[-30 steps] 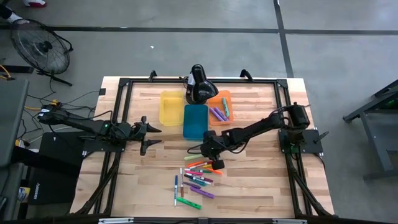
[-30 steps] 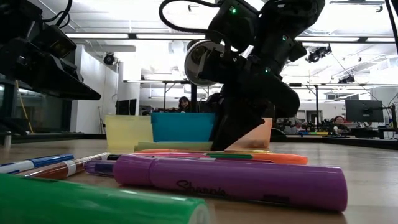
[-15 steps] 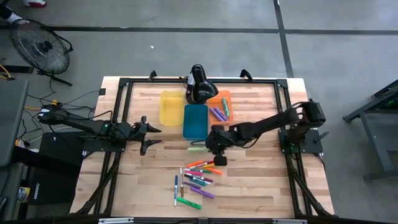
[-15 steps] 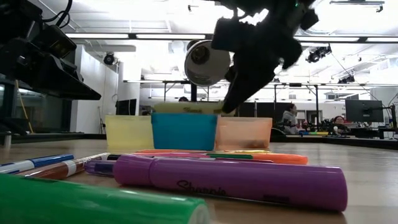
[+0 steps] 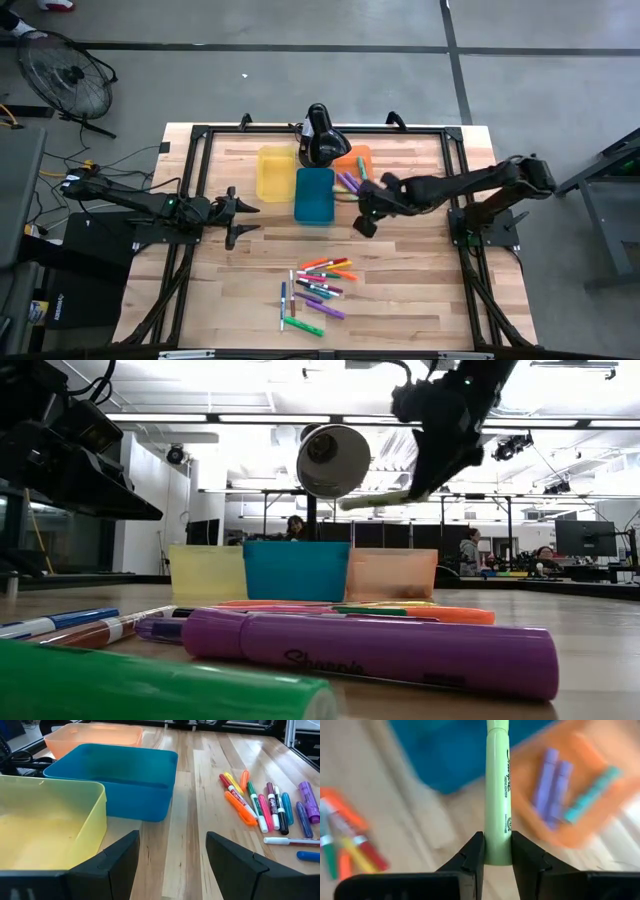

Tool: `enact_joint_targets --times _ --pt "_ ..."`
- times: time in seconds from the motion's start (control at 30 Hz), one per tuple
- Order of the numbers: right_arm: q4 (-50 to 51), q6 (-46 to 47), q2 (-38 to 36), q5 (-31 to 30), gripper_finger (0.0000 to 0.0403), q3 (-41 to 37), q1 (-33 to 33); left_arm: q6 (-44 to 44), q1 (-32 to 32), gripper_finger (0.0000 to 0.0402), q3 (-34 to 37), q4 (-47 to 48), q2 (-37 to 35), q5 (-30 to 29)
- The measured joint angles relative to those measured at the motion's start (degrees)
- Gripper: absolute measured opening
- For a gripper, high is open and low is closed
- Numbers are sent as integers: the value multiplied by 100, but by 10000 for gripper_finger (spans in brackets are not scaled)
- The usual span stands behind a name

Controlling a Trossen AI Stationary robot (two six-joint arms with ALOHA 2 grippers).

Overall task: Pick & Place Markers
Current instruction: Put the light green highlighter into the orange bin

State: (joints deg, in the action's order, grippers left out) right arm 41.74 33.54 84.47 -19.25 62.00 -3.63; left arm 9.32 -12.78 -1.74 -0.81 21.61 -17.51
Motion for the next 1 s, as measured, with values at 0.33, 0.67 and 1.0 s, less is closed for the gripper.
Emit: enact_joint_targets --times 0.33,0.67,1.0 --pt "681 -71 -136 -217 65 -2 981 -4 0 224 15 -267 -7 38" --pt "651 -308 -133 131 65 -2 1667 -4 0 224 9 -186 -8 43" --pt "221 -30 -132 589 65 -2 1949 -4 0 224 4 -202 -9 45"
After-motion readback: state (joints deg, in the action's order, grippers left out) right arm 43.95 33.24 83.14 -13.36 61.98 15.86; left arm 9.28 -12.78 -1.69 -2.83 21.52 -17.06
